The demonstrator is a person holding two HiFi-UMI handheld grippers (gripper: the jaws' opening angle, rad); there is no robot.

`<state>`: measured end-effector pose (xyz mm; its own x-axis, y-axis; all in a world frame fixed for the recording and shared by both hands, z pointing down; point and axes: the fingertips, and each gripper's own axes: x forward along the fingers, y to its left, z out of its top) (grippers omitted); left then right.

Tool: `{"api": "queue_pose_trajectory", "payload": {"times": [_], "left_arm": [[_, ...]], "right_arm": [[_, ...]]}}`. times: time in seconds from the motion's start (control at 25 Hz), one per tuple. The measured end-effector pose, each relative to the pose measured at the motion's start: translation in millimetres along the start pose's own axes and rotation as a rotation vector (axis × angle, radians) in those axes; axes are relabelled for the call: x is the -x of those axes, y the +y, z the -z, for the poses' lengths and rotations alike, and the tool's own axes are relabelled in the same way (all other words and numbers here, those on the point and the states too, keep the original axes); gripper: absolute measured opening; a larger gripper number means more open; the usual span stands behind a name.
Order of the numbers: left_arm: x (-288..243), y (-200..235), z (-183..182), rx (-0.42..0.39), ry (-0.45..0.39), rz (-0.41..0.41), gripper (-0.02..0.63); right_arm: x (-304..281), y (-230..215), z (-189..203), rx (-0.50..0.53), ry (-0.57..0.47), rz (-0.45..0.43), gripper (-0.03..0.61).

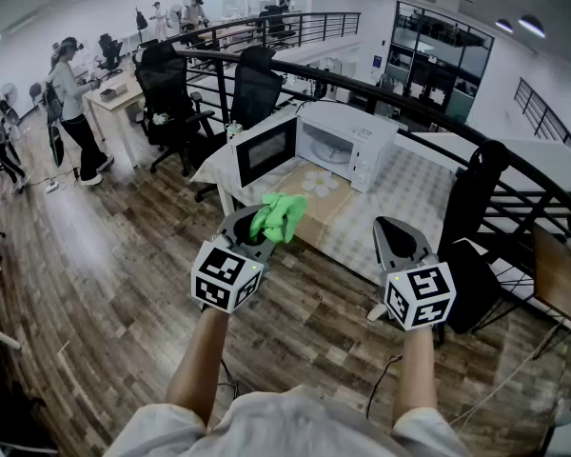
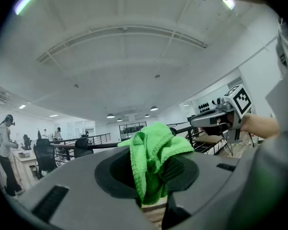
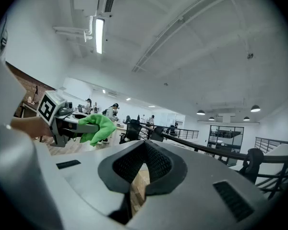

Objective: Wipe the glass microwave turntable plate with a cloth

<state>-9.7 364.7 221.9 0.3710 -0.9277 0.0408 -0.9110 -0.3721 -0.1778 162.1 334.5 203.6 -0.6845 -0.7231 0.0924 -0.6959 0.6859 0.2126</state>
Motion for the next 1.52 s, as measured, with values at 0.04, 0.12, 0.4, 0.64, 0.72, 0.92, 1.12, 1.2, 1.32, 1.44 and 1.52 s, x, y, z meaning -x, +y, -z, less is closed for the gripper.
{"api": "queue_pose_trajectory", "payload": {"times": [0.04, 0.12, 0.4, 0.64, 0.72, 0.92, 1.12, 1.2, 1.32, 1.44, 1.52], "left_arm": [[0, 2, 0, -0.001, -0.002, 0.001, 0.126], [0, 7, 2, -0.003, -0.006, 0.004, 0.126], [10, 32, 18, 0.009, -0.005, 0.018, 0.126], [15, 63, 35, 0.005, 0.004, 0.04, 0.127], [6, 73, 41, 0.013, 0.008, 0.047, 0.127], [-37, 101, 51, 0.012, 0.011, 0.045, 0.127], [-119, 128, 65, 0.014, 0.029, 0.027, 0.129], [-159, 143, 63, 0.027, 0.031, 0.01, 0.129], [-216, 163, 58, 0.045, 0.04, -0.013, 0.129], [-270, 182, 55, 0.047, 0.053, -0.033, 0.129], [-303, 194, 57, 0.053, 0.066, -0.049, 0.129]], "right_arm": [[-2, 1, 0, 0.004, 0.004, 0.0, 0.012], [-7, 3, 0, 0.01, 0.008, 0.0, 0.012], [-26, 17, 6, -0.03, 0.013, 0.008, 0.012], [-45, 37, 10, -0.052, 0.02, 0.036, 0.012], [-57, 33, 12, -0.062, 0.021, 0.046, 0.012], [-95, 0, 16, -0.067, 0.001, 0.07, 0.012], [-154, -67, 37, -0.082, -0.014, 0.077, 0.012], [-184, -100, 42, -0.086, -0.009, 0.069, 0.012], [-228, -144, 46, -0.086, 0.009, 0.038, 0.012], [-270, -185, 47, -0.079, 0.015, 0.006, 0.012], [-297, -207, 48, -0.089, 0.013, -0.021, 0.012]]}}
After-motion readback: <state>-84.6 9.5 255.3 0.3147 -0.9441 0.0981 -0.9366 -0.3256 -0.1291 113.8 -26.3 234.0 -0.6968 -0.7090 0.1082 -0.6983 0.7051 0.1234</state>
